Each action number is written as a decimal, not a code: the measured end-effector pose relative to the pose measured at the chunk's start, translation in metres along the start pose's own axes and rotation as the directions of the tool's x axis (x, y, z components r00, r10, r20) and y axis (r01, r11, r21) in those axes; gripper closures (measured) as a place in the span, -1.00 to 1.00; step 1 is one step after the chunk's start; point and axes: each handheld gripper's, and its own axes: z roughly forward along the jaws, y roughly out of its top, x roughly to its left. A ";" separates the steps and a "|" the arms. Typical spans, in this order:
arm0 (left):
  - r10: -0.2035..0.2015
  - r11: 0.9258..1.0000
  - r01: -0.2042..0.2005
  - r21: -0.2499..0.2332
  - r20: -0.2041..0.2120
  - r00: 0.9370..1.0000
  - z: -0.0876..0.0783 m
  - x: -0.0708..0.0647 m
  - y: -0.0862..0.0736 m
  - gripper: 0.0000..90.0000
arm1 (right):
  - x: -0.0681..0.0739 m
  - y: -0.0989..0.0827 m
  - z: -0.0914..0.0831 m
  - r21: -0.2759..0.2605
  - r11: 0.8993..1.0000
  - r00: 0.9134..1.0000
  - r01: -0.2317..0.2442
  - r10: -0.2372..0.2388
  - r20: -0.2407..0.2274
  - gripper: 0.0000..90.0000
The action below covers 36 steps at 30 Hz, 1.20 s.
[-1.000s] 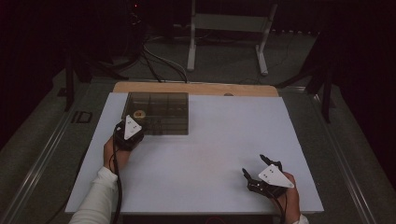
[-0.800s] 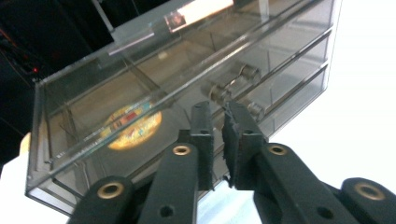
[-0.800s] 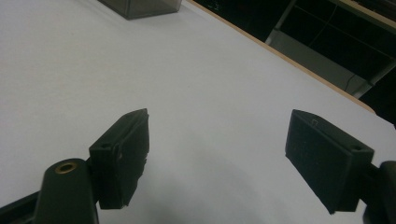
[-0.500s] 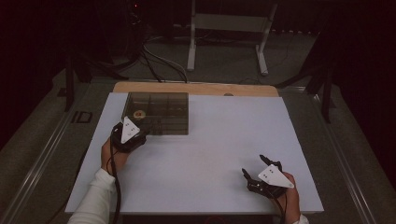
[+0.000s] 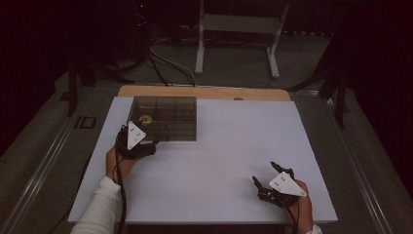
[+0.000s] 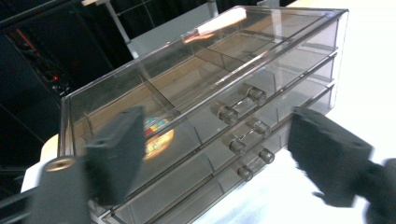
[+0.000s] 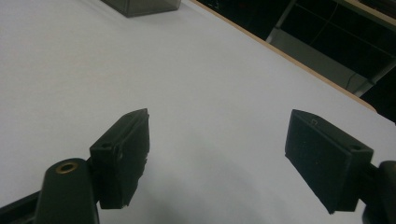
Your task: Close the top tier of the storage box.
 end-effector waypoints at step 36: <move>-0.011 0.998 0.012 -0.055 0.029 1.000 -0.007 -0.009 0.010 -0.56 | 0.001 0.000 0.000 -0.002 1.000 1.000 0.004 -0.004 -0.008 -0.52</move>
